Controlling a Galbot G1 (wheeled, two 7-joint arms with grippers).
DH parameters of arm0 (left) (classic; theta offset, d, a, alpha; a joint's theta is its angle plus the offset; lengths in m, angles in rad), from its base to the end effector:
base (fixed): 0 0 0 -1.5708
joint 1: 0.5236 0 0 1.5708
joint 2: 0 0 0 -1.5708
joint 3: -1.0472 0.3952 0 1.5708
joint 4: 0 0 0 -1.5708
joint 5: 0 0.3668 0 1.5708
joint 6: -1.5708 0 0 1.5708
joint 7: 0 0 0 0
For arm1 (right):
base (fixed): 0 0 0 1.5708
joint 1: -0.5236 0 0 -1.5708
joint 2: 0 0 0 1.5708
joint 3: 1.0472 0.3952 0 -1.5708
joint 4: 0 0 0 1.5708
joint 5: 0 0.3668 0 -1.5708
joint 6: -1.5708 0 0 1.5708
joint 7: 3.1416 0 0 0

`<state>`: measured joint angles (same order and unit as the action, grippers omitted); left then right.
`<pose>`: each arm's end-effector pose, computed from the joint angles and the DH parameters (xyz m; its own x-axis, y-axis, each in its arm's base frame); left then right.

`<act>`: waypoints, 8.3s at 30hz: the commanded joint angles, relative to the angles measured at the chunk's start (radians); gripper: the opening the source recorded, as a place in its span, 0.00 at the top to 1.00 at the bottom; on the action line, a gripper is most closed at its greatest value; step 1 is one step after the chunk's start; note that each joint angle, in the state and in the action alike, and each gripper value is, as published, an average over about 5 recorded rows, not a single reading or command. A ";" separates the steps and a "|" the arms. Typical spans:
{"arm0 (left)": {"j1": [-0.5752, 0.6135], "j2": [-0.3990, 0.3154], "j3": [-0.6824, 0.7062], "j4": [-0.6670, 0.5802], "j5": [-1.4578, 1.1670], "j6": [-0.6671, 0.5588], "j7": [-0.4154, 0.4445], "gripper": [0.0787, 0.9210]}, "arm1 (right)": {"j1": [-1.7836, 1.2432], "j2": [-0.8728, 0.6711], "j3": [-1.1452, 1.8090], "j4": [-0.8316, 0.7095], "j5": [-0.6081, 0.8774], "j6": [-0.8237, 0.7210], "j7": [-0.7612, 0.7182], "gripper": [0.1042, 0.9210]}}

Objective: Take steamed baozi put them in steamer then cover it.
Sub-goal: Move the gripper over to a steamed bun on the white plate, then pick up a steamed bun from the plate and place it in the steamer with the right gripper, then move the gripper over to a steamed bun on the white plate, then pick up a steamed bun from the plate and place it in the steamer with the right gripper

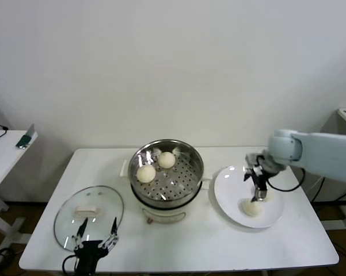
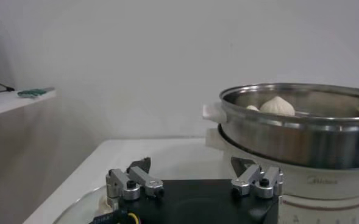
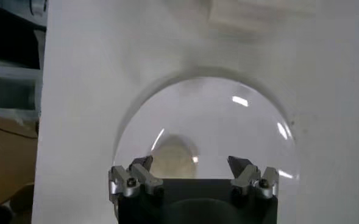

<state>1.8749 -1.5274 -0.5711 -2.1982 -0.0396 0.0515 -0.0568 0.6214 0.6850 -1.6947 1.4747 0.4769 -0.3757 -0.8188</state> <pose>0.0688 0.0219 -0.3396 -0.9667 -0.0708 0.2459 -0.0630 0.9972 0.0395 0.5169 -0.1491 -0.1706 -0.1056 -0.0727 0.9918 -0.9939 -0.0235 -0.1075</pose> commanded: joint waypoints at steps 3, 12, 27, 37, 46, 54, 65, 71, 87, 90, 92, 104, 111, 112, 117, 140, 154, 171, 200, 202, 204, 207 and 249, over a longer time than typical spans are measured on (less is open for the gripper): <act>0.014 -0.011 -0.001 -0.005 0.015 -0.001 0.000 0.12 | -0.281 -0.039 0.196 -0.090 -0.140 -0.009 0.008 0.12; 0.016 -0.010 0.000 -0.007 0.015 -0.002 -0.002 0.12 | -0.294 -0.025 0.204 -0.116 -0.149 -0.012 0.010 0.12; 0.008 -0.007 0.000 -0.004 0.016 0.000 -0.002 0.12 | -0.283 -0.010 0.230 -0.133 -0.140 -0.005 0.005 0.34; 0.010 -0.005 0.002 -0.005 0.032 0.000 0.001 0.12 | 0.160 0.058 0.057 -0.123 -0.131 0.217 -0.191 0.34; 0.009 -0.004 0.010 0.001 0.045 -0.002 0.002 0.12 | 0.489 0.270 0.089 -0.072 -0.076 0.535 -0.306 0.33; 0.018 -0.002 0.004 -0.001 0.040 -0.012 -0.004 0.12 | 0.448 0.460 0.188 0.118 -0.184 0.587 -0.281 0.30; 0.016 -0.014 -0.003 0.000 0.036 -0.015 -0.007 0.12 | 0.187 0.645 0.197 0.082 -0.394 0.594 -0.198 0.31; 0.016 -0.018 -0.006 0.002 0.036 -0.013 -0.007 0.12 | 0.093 0.656 0.194 0.046 -0.449 0.593 -0.181 0.31; 0.021 -0.019 -0.006 -0.001 0.039 -0.012 -0.008 0.12 | -0.032 0.661 0.187 -0.060 -0.550 0.598 -0.144 0.30; 0.022 -0.019 -0.007 -0.001 0.039 -0.012 -0.008 0.12 | -0.032 0.660 0.188 -0.069 -0.548 0.610 -0.146 0.27; 0.022 -0.019 -0.007 -0.001 0.039 -0.013 -0.008 0.12 | -0.027 0.658 0.189 -0.071 -0.548 0.622 -0.145 0.23; 0.024 -0.021 -0.004 -0.013 0.044 -0.008 -0.007 0.12 | 0.161 0.510 0.205 -0.108 -0.326 0.643 -0.276 0.12; 0.023 -0.016 0.003 -0.013 0.047 -0.009 -0.005 0.12 | 0.357 0.298 0.035 -0.190 0.037 0.470 -0.280 0.12; 0.023 -0.015 0.004 -0.013 0.047 -0.009 -0.004 0.12 | 0.372 0.266 0.011 -0.199 0.054 0.445 -0.284 0.12; 0.020 -0.011 0.005 -0.014 0.045 -0.009 -0.002 0.12 | 0.355 0.109 -0.090 -0.175 0.051 0.302 -0.241 0.12; 0.022 -0.032 -0.005 0.018 0.060 -0.009 0.002 0.12 | -0.321 -0.044 0.331 -0.378 -0.267 0.200 -0.160 0.12; 0.018 -0.035 -0.007 0.032 0.059 -0.011 0.001 0.12 | -0.435 0.049 0.456 -0.502 -0.301 0.200 -0.134 0.12; 0.014 -0.035 -0.001 0.029 0.060 -0.008 0.000 0.12 | -0.402 0.050 0.447 -0.469 -0.303 0.197 -0.149 0.28; 0.011 0.001 0.009 -0.004 0.048 -0.016 -0.006 0.12 | 0.500 0.421 -0.079 -0.046 0.447 0.092 -0.153 0.29; 0.008 0.000 0.009 -0.003 0.047 -0.016 -0.006 0.12 | 0.468 0.468 -0.059 -0.043 0.457 0.075 -0.124 0.29; 0.005 0.001 0.008 0.000 0.045 -0.016 -0.006 0.12 | 0.423 0.520 -0.041 -0.055 0.455 0.063 -0.095 0.29; 0.001 0.003 0.005 0.003 0.039 -0.015 -0.006 0.12 | 0.350 0.589 -0.022 -0.089 0.438 0.049 -0.062 0.29; -0.002 0.006 0.001 0.011 0.019 0.004 -0.013 0.12 | 0.184 0.561 0.023 -0.206 0.337 0.082 -0.058 0.12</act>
<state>1.8705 -1.5252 -0.5716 -2.1830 -0.0191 0.0421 -0.0695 0.7280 1.2718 -1.6830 1.2707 0.7166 -0.3359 -0.8178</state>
